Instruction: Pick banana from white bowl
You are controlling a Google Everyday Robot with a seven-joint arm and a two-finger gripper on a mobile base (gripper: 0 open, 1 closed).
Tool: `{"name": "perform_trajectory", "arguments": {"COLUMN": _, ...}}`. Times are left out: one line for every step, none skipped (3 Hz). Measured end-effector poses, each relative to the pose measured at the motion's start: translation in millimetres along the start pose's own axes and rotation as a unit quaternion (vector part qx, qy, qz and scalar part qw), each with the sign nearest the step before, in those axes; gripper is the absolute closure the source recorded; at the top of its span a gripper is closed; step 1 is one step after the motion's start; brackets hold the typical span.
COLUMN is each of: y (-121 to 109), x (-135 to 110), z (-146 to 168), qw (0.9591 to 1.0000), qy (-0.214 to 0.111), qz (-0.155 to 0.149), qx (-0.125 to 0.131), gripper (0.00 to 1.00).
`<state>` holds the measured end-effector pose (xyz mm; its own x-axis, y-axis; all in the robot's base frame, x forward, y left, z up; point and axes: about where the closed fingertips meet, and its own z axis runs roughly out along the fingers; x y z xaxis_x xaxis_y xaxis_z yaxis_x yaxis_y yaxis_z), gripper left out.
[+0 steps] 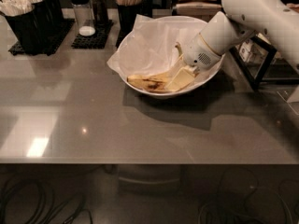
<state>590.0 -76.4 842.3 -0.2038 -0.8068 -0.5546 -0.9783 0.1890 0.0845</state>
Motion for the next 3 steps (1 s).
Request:
{"name": "perform_trajectory", "arguments": {"y": 1, "x": -3, "z": -9, "qw": 0.9998, "qy": -0.007, "qz": -0.01, "qx": 0.013, "gripper": 0.98}}
{"name": "perform_trajectory", "arguments": {"y": 2, "x": -19, "z": -41, "qw": 0.998, "qy": -0.032, "qz": -0.035, "qx": 0.043, "gripper": 1.0}}
{"name": "perform_trajectory", "arguments": {"y": 9, "x": -37, "z": -85, "qw": 0.9924, "qy": -0.086, "qz": -0.071, "qx": 0.051, "gripper": 1.0}}
